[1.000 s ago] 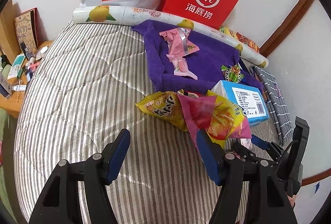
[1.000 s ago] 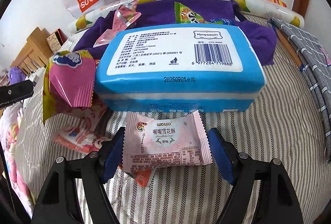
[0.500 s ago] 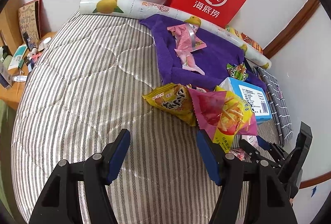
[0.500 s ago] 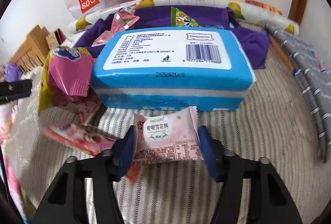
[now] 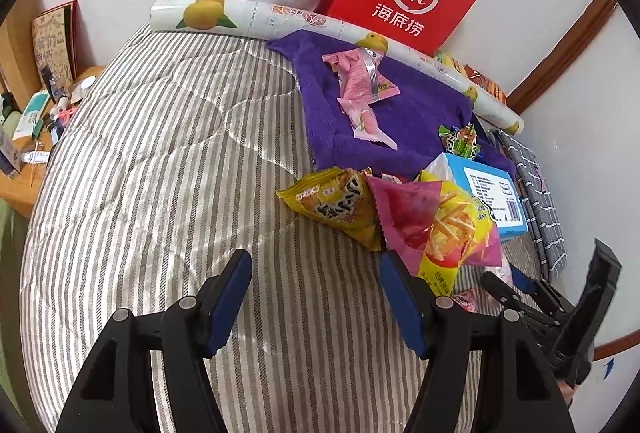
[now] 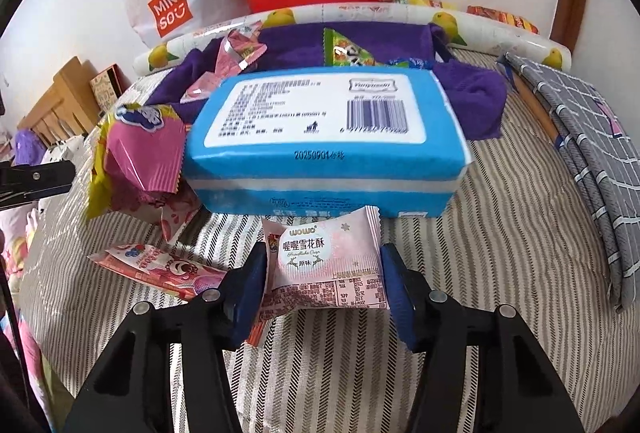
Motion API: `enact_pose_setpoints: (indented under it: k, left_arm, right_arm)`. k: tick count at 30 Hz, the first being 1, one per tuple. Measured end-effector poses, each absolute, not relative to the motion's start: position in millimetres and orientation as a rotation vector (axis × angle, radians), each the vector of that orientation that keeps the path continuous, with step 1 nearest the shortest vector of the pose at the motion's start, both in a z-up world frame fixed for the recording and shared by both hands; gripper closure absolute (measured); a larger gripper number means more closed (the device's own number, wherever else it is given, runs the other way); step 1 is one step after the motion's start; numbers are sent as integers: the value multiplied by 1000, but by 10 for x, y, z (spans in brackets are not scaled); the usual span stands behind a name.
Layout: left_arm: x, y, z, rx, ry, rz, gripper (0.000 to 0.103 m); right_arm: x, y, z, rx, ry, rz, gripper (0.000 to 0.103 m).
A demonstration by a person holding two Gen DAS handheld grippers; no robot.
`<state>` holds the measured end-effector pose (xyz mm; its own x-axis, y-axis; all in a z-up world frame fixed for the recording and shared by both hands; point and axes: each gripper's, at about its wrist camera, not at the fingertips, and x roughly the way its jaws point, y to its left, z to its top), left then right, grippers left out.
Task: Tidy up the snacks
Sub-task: 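Close the left gripper on the pink-yellow chip bag while the right lifts the WOWO pack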
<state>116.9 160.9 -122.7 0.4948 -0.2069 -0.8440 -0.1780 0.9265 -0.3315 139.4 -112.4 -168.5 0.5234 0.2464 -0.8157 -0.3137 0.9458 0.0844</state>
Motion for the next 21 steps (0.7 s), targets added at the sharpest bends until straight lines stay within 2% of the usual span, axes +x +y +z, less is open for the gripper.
enact_pose_setpoints:
  k: [14, 16, 21]
  left_arm:
    - [1375, 1102, -939, -393, 991, -215, 39]
    - [1397, 1021, -898, -390, 984, -235, 34]
    - [1511, 852, -947, -396, 1023, -227, 34]
  right_arm:
    - [1366, -1323, -1503, -40, 934, 318, 47]
    - [1365, -1368, -1506, -36, 937, 313, 47]
    - [1367, -1467, -1524, -20, 944, 302, 47]
